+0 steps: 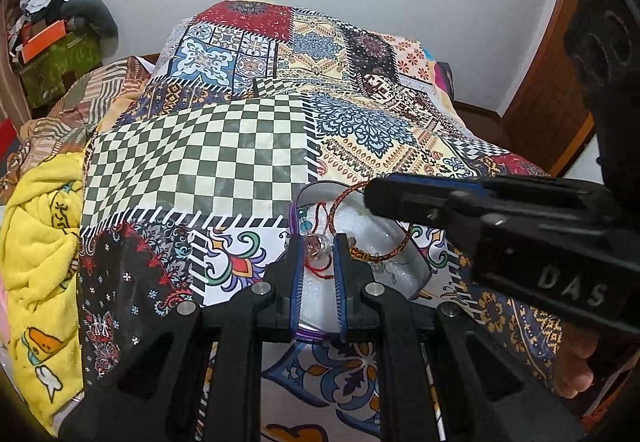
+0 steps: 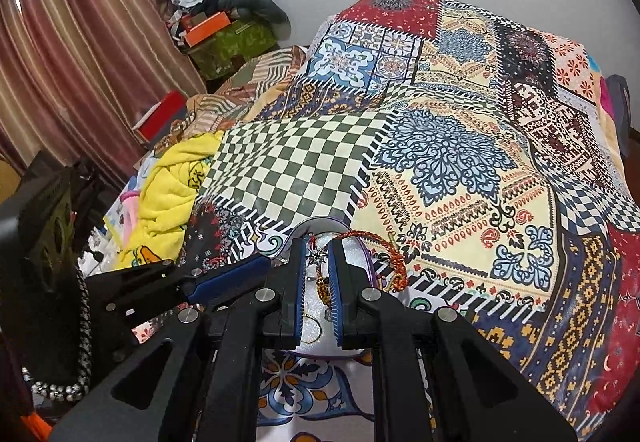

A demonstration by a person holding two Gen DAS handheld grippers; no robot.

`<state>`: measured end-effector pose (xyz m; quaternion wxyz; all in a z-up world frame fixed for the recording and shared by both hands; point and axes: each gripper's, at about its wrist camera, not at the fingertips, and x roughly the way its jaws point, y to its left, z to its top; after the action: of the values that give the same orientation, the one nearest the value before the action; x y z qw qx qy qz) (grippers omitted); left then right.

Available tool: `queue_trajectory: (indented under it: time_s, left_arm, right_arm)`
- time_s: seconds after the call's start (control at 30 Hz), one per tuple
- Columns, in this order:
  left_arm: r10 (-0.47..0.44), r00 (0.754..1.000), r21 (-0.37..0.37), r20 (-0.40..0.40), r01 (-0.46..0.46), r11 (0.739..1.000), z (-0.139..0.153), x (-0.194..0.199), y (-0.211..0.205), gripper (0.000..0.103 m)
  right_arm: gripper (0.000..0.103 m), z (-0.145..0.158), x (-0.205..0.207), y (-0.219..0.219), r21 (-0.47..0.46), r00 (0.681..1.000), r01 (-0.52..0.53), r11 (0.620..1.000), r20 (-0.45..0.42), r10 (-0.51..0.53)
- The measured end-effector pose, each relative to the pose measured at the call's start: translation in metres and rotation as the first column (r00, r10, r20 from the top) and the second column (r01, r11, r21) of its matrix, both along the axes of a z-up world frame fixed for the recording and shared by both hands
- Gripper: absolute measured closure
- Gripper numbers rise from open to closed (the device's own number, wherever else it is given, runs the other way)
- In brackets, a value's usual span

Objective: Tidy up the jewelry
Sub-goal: 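Carry both silver pieces over the heart tin and open both grippers inside, then lift both grippers from the tin and move toward the remaining silver ring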

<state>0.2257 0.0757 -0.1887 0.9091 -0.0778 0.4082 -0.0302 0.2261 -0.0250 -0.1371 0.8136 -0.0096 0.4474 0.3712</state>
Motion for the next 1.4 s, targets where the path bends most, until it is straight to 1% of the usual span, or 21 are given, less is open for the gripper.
queue_trajectory:
  time_s: [0.17, 0.33, 0.47, 0.63, 0.8, 0.9, 0.93, 1.03, 1.2, 1.4]
  left_arm:
    - [-0.004, 1.0, -0.014, -0.009, 0.004, 1.0, 0.0, -0.001, 0.001, 0.091]
    - [-0.007, 1.0, -0.018, -0.01, 0.007, 1.0, 0.004, -0.005, 0.001, 0.091]
    - [-0.004, 1.0, -0.009, -0.001, 0.004, 1.0, 0.011, -0.01, 0.0, 0.091]
    - [0.01, 1.0, -0.005, 0.02, -0.01, 1.0, 0.026, -0.016, 0.002, 0.091]
    - [0.01, 0.999, 0.006, 0.045, -0.011, 1.0, 0.042, -0.023, -0.001, 0.09]
    - [0.008, 0.998, 0.004, 0.056, -0.008, 1.0, 0.051, -0.028, -0.005, 0.086]
    - [0.006, 0.998, 0.005, 0.06, -0.006, 1.0, 0.053, -0.03, -0.007, 0.083]
    - [-0.009, 0.998, 0.009, 0.065, 0.008, 1.0, 0.057, -0.033, -0.016, 0.082]
    - [-0.046, 0.997, 0.01, 0.061, 0.045, 0.999, 0.06, -0.039, -0.035, 0.082]
    - [-0.079, 0.996, 0.006, 0.03, 0.079, 0.997, 0.049, -0.043, -0.055, 0.081]
  right_arm:
    - [0.093, -0.003, 0.001, 0.004, -0.022, 1.0, -0.019, 1.0, 0.004, 0.019]
    - [0.093, -0.001, 0.001, 0.001, -0.032, 1.0, -0.016, 0.999, 0.0, 0.016]
    - [0.092, 0.007, -0.002, -0.005, -0.029, 1.0, -0.012, 1.0, 0.008, 0.012]
    - [0.091, 0.024, -0.009, -0.019, -0.017, 0.999, 0.003, 1.0, 0.04, -0.002]
    - [0.091, 0.038, -0.016, -0.035, -0.033, 0.997, 0.028, 0.999, 0.07, -0.025]
    - [0.091, 0.045, -0.021, -0.049, -0.037, 0.995, 0.049, 0.998, 0.084, -0.046]
    - [0.091, 0.046, -0.022, -0.053, -0.039, 0.995, 0.058, 0.998, 0.088, -0.054]
    - [0.091, 0.05, -0.025, -0.069, -0.047, 0.993, 0.081, 0.996, 0.093, -0.077]
    - [0.091, 0.047, -0.028, -0.096, -0.081, 0.988, 0.129, 0.988, 0.092, -0.121]
    - [0.09, 0.027, -0.031, -0.125, -0.132, 0.986, 0.166, 0.977, 0.051, -0.16]
